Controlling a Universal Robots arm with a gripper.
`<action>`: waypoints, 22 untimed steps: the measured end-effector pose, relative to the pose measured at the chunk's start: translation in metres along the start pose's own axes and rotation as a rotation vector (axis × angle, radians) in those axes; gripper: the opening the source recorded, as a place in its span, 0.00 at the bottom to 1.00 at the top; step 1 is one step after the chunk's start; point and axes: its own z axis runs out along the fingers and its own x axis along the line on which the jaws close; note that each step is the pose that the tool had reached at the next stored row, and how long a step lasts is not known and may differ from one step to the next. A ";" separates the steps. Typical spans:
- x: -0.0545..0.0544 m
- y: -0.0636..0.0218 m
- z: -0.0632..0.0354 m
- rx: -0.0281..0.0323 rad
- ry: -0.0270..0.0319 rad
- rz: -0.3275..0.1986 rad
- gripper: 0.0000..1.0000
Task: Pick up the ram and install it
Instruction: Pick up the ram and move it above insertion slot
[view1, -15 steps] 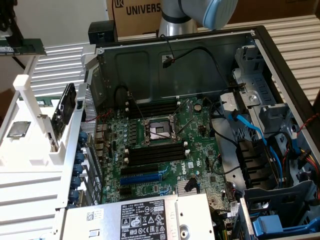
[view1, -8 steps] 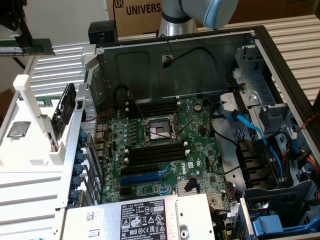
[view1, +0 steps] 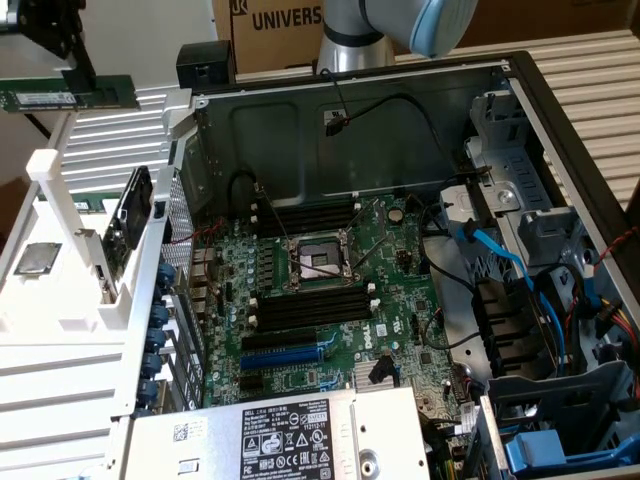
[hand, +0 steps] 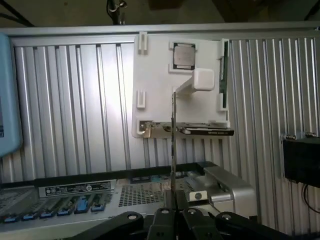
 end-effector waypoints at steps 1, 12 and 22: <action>0.000 -0.0039 0.0000 -0.0001 0.0006 0.000 0.12; -0.005 -0.0545 0.0005 0.0025 0.0043 0.000 0.12; -0.008 -0.0783 0.0012 0.0239 0.0106 -0.003 0.12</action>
